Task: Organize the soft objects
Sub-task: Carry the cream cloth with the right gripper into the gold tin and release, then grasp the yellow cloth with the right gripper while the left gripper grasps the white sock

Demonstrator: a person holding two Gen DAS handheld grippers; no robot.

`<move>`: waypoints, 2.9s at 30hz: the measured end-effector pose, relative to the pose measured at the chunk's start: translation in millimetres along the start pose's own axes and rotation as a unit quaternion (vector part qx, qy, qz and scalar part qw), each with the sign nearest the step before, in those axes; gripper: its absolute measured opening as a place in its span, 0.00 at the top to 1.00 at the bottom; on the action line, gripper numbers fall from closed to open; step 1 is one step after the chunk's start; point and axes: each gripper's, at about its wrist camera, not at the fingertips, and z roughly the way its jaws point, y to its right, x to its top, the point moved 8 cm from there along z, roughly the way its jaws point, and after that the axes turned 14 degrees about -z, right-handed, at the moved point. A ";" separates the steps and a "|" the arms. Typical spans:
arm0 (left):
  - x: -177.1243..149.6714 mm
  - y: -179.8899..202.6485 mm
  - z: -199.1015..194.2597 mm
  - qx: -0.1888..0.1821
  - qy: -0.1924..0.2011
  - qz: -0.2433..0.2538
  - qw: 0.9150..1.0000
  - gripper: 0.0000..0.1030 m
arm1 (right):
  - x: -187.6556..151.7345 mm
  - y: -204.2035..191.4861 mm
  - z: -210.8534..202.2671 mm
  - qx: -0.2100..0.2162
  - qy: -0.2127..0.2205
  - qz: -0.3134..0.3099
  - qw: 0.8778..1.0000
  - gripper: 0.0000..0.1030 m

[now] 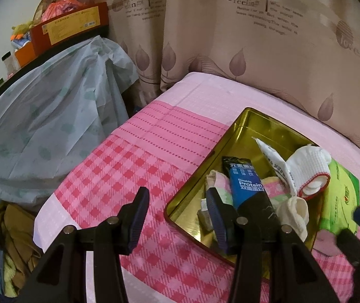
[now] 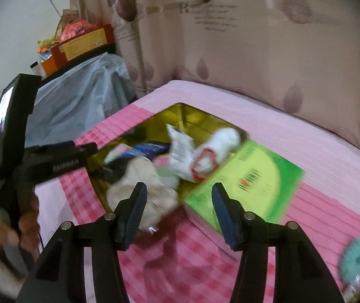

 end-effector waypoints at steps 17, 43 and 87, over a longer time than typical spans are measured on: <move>-25.7 54.4 -26.4 -0.047 0.019 0.094 0.994 0.54 | -177.8 175.3 -142.6 -0.186 -0.070 0.134 0.971 0.51; -222.3 264.4 -115.9 -0.245 -0.083 0.319 0.912 0.53 | -250.7 200.5 -136.1 -0.199 -0.079 0.168 0.962 0.66; -276.7 334.9 -115.2 -0.270 -0.162 0.333 0.889 0.89 | -265.7 235.4 -172.0 -0.238 -0.051 0.216 0.945 0.67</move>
